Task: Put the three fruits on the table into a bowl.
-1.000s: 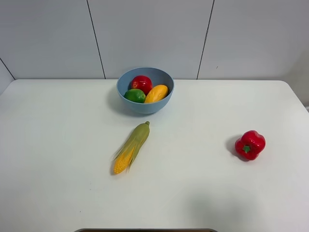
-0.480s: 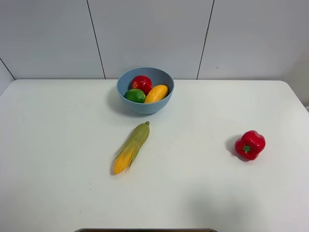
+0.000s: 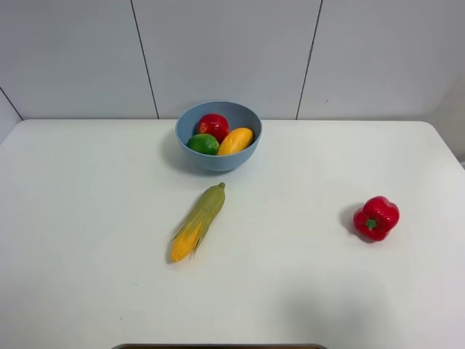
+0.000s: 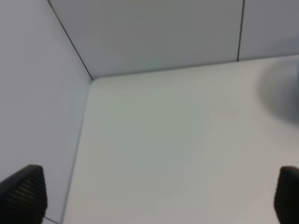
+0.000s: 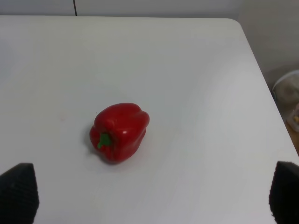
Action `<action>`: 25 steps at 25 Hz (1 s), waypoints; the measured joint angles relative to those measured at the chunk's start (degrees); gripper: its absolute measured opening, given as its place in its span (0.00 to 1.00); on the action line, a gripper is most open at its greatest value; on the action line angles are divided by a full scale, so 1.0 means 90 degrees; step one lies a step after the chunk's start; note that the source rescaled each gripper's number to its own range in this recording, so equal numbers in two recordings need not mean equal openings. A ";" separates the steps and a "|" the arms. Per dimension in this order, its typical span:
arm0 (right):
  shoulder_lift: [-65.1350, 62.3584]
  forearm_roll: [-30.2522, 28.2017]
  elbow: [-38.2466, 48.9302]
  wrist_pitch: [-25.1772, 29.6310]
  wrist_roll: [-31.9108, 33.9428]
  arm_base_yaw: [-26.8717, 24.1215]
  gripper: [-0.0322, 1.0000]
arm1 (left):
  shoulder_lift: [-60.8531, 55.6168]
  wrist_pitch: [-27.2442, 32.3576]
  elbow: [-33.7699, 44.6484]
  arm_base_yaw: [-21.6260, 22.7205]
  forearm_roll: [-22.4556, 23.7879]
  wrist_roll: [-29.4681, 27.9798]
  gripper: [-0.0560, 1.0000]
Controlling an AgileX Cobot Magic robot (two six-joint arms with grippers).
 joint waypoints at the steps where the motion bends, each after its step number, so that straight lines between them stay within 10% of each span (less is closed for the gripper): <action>1: 0.0000 0.0000 0.0000 0.0000 0.0000 0.0000 1.00 | -0.0172 0.0010 0.0198 0.0000 -0.0030 -0.0088 1.00; 25: 0.0000 0.0000 0.0000 0.0000 0.0000 0.0000 1.00 | -0.4395 -0.0528 0.4888 0.0000 -0.0353 -0.0624 1.00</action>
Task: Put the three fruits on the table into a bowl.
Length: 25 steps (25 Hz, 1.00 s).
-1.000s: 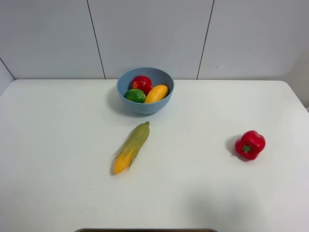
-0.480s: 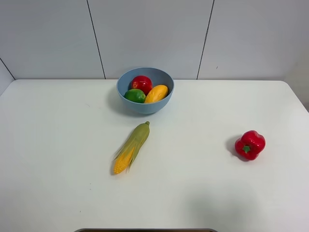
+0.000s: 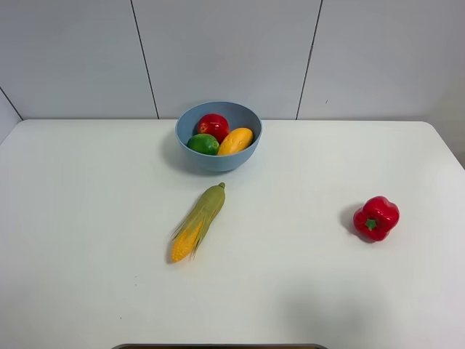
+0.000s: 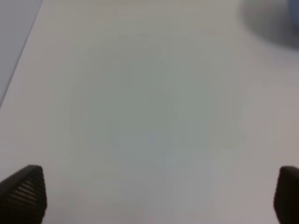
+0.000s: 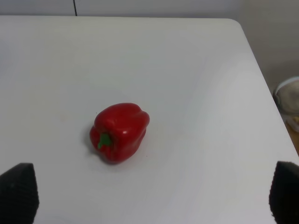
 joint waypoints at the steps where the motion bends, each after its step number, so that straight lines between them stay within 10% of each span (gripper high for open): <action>1: 0.0000 0.0000 0.0000 0.0000 0.0000 0.0000 1.00 | -0.0116 -0.0020 0.0143 0.0000 0.0000 0.0000 1.00; 25: 0.0000 0.0000 0.0000 0.0000 0.0000 0.0000 1.00 | -0.0210 -0.0296 0.0900 0.0172 -0.0172 -0.0135 1.00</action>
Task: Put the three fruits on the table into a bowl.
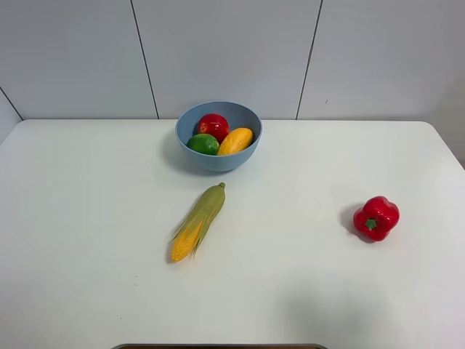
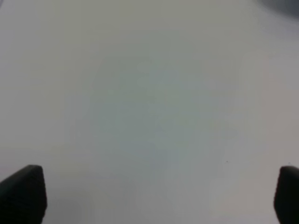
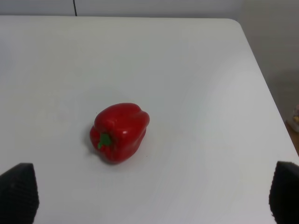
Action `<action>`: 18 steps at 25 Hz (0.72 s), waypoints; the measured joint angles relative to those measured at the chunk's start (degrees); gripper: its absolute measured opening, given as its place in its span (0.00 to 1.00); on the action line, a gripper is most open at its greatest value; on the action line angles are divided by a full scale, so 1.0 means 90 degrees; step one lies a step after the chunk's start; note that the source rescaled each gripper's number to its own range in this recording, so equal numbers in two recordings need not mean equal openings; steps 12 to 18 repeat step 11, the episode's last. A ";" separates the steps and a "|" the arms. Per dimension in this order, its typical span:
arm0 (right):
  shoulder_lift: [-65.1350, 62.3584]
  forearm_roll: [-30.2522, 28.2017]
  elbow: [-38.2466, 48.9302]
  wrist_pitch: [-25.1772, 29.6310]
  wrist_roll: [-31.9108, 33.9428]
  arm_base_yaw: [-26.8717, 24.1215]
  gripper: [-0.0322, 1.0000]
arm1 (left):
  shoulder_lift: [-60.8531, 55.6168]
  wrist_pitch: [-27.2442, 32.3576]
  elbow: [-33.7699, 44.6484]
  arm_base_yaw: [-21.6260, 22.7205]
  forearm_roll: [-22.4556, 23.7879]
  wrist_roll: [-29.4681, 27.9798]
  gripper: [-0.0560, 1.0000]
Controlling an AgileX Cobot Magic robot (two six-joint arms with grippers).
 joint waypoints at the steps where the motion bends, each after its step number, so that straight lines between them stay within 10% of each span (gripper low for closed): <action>1: 0.0000 0.0000 0.0000 0.0000 0.0000 0.0000 1.00 | 0.0000 0.0000 0.0000 0.0085 0.0000 0.0000 1.00; 18: 0.0000 0.0000 0.0000 0.0000 0.0000 0.0000 1.00 | 0.0000 0.0000 0.0000 0.0297 0.0005 0.0000 1.00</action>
